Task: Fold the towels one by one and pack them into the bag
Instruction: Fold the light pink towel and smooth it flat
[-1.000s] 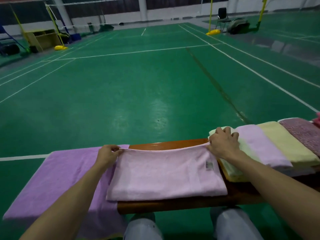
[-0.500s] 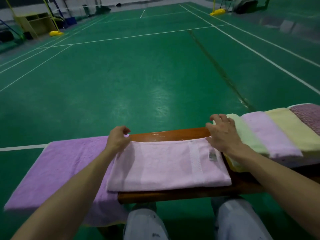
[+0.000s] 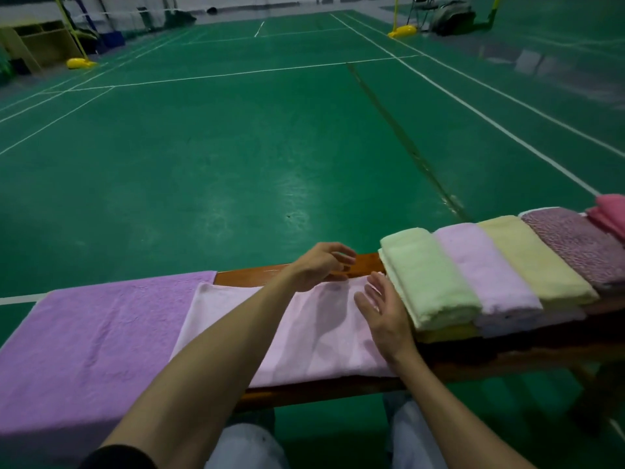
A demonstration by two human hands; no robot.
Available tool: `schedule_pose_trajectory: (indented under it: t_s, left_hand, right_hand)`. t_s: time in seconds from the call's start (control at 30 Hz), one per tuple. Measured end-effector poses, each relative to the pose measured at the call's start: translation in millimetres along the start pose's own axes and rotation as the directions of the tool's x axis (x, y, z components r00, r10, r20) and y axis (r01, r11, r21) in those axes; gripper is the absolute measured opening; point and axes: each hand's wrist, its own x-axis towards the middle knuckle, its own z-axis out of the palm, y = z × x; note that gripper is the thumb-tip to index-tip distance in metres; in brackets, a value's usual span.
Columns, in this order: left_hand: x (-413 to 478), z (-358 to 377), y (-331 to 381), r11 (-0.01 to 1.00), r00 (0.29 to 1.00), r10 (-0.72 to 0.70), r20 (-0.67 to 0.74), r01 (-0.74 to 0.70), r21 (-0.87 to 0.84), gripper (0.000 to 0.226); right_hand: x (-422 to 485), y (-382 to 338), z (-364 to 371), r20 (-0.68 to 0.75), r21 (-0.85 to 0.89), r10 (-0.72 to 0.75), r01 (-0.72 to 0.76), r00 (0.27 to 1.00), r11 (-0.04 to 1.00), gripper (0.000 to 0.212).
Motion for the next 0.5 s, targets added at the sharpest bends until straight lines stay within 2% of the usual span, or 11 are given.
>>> schedule_pose_trajectory:
  t_s: [0.1, 0.23, 0.33, 0.4, 0.43, 0.5]
  left_hand:
    - [14.3, 15.6, 4.6, 0.996, 0.993, -0.07, 0.092, 0.075, -0.052, 0.052]
    - [26.8, 22.8, 8.3, 0.988, 0.984, -0.132, 0.121, 0.141, -0.066, 0.055]
    - [28.9, 22.9, 15.3, 0.987, 0.976, -0.158, 0.151, 0.16, 0.002, 0.049]
    - [26.8, 25.4, 22.9, 0.986, 0.967, -0.156, 0.2, 0.14, 0.093, 0.036]
    - [24.5, 27.7, 26.8, 0.98, 0.959, -0.156, 0.235, 0.121, 0.157, 0.032]
    - [22.5, 29.6, 29.0, 0.956, 0.948, -0.166, 0.27, 0.088, 0.281, 0.038]
  right_hand:
    - [0.1, 0.8, -2.6, 0.007, 0.022, -0.047, 0.046, 0.999, 0.999, 0.062]
    - [0.3, 0.9, -2.1, 0.031, 0.053, -0.103, 0.101, 0.994, 0.993, 0.044]
    - [2.1, 4.1, -3.5, 0.018, 0.061, -0.092, 0.091, 0.996, 0.994, 0.065]
    - [3.0, 7.1, -3.4, 0.027, 0.067, -0.092, 0.09, 0.995, 0.994, 0.081]
    - [2.4, 6.9, -3.7, 0.028, 0.066, -0.09, 0.088, 0.996, 0.994, 0.085]
    - [0.2, 5.0, -5.1, 0.026, 0.073, -0.083, 0.081, 0.996, 0.994, 0.079]
